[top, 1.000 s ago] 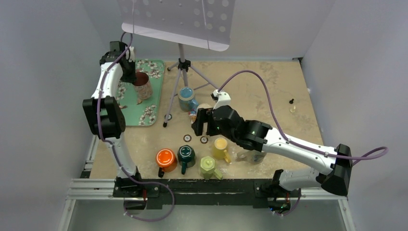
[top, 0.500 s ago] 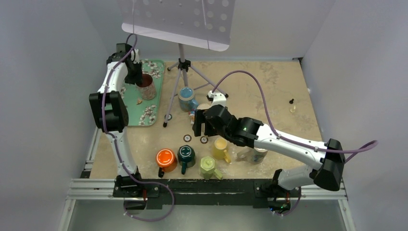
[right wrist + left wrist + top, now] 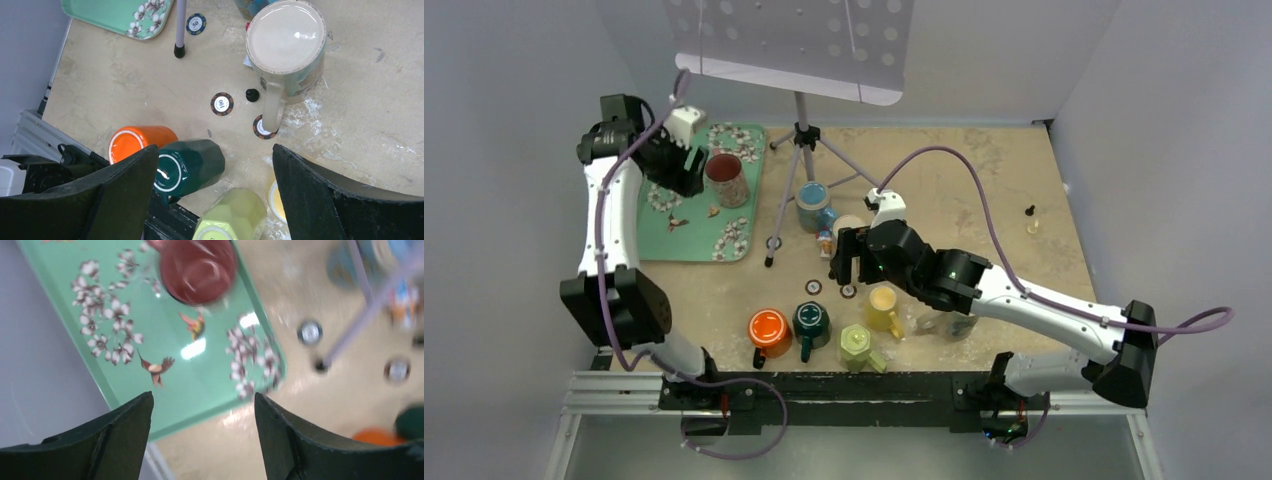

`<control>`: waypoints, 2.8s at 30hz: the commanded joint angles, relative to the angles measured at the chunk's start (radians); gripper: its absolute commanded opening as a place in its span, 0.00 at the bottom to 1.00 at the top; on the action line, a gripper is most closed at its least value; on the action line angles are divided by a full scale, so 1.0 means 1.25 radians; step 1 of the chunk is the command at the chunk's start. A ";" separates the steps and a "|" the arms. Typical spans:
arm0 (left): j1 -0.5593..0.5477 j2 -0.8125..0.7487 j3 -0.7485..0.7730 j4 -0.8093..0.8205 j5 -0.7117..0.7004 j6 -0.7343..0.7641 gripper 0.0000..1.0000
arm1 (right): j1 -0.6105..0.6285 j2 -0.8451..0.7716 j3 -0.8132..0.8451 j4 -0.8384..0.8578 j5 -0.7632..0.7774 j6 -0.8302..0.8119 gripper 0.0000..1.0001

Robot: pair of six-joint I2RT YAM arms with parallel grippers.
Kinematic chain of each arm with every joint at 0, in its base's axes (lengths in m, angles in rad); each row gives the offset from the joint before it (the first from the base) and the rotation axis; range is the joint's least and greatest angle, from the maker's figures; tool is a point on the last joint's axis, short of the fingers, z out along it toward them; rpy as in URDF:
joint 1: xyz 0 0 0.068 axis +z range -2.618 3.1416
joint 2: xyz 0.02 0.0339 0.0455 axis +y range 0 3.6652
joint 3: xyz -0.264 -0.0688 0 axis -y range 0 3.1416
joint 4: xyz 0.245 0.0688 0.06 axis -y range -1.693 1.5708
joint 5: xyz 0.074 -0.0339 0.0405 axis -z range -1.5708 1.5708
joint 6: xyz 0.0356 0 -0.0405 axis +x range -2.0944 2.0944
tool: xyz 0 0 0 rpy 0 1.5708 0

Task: Turn the mug right side up

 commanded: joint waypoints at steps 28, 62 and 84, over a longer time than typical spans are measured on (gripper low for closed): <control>0.023 -0.002 -0.550 0.096 0.167 1.095 0.70 | -0.001 -0.099 -0.090 0.079 0.014 -0.035 0.87; 0.083 0.158 -0.391 -0.116 -0.104 1.222 0.64 | -0.001 -0.129 -0.033 -0.032 0.078 -0.024 0.87; 0.087 -0.157 -0.787 -0.096 -0.102 1.260 0.00 | -0.001 -0.157 -0.070 -0.008 0.087 -0.010 0.87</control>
